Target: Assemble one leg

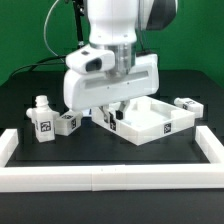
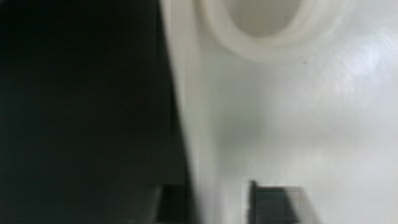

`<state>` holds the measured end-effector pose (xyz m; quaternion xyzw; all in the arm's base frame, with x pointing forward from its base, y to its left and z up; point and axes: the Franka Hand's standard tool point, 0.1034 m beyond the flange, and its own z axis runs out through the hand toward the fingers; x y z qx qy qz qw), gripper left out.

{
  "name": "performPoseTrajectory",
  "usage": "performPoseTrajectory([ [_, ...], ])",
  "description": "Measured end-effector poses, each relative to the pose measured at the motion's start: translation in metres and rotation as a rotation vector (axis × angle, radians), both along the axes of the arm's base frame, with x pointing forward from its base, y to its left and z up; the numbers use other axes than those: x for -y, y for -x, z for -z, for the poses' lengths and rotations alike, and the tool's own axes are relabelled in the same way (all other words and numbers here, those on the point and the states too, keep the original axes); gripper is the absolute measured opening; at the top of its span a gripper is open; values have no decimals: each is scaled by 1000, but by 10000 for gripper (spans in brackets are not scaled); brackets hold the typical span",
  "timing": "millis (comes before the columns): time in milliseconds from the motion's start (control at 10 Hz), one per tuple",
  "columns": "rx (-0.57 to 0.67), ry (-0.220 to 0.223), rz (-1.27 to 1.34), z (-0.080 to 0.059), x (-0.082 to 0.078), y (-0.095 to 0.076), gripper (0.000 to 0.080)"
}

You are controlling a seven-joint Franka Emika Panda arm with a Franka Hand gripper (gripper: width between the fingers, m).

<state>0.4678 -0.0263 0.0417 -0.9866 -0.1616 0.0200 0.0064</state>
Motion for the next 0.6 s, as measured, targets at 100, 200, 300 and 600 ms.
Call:
performPoseTrajectory([
  [100,-9,2,82,-3,2,2,64],
  [200,-39,-4,158,-8,4,5,11],
  [300,-51,-17,198,-18,9,2,4],
  [600,-48,-18,177,-16,8,2,1],
])
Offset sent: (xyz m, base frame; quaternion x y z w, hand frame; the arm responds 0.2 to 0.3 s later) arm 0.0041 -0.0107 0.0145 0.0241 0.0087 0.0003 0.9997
